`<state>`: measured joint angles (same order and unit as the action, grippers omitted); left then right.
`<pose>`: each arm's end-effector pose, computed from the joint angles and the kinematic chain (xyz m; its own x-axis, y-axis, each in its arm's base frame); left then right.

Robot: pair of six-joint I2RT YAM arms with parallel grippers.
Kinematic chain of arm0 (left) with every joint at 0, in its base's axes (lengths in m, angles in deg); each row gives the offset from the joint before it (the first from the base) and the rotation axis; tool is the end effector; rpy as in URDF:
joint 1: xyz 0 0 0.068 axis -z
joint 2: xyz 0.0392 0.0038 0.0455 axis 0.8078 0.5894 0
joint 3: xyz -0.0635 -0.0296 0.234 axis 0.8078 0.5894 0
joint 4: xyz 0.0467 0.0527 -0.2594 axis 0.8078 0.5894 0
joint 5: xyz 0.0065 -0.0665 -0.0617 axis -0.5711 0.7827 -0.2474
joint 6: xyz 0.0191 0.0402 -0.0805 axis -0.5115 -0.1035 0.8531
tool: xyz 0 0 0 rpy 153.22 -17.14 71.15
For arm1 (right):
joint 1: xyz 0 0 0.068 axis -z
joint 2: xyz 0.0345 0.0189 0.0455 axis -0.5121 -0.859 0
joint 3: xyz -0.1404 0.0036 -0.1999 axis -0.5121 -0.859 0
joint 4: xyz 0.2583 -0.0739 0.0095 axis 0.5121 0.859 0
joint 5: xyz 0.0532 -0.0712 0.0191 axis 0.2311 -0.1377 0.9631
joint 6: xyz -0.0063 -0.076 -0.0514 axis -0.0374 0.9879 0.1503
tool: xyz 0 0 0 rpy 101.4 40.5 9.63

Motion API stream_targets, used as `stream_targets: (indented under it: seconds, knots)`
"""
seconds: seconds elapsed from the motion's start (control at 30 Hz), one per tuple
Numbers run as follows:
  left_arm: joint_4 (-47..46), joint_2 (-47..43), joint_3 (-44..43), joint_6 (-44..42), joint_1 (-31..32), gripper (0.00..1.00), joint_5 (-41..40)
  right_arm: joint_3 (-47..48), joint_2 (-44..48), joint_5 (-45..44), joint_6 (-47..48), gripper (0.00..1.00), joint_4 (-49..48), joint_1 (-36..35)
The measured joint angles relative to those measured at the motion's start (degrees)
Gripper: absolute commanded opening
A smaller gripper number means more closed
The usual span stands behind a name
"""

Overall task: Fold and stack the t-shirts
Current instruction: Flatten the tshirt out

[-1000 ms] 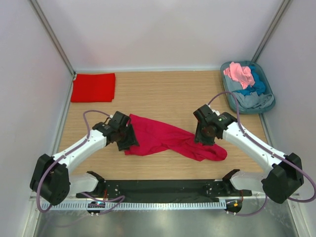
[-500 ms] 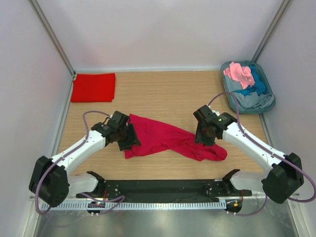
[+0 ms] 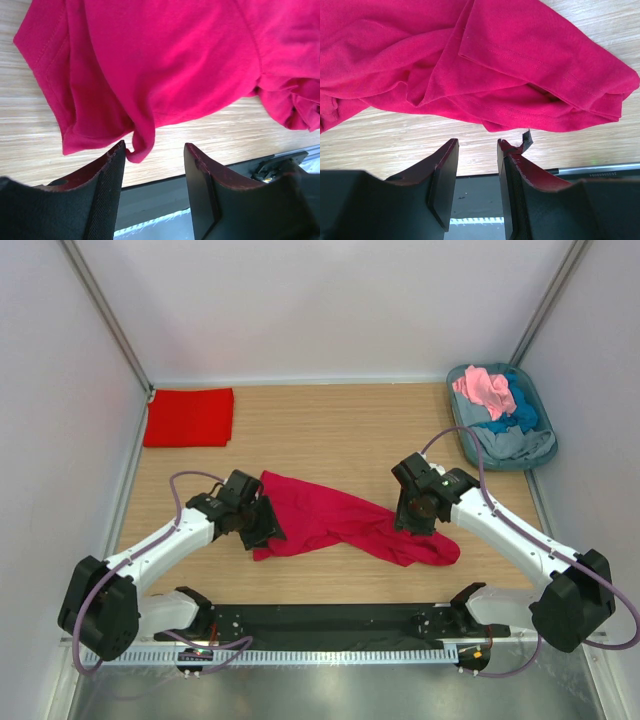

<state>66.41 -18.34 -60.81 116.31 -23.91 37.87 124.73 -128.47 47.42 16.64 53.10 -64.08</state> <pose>0.2151 -0.1400 0.1293 -0.9069 -0.3933 -0.1510 -0.2898 0.8425 -0.4541 0.2128 0.1248 0.1779 -0.9193 0.2378 -0.3136 0.2122 0.9706 0.1140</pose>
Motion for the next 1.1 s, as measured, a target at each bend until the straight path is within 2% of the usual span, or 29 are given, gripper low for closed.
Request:
stream_targets:
  seconds: [0.3, 0.5, 1.1]
  knots:
    - [-0.09, 0.81, 0.76, 0.09, 0.00, 0.45, 0.13, 0.00, 0.00, 0.00, 0.00, 0.44, 0.00, 0.00]
    - [-0.04, 0.59, 0.48, 0.44, 0.00, 0.50, 0.63, 0.00, 0.00, -0.20, 0.00, 0.44, 0.02, 0.00]
    - [-6.49, -1.75, 1.46, 1.77, 0.00, 0.50, 3.45, -0.63, 0.00, -0.17, -0.04, 0.44, -0.02, 0.00]
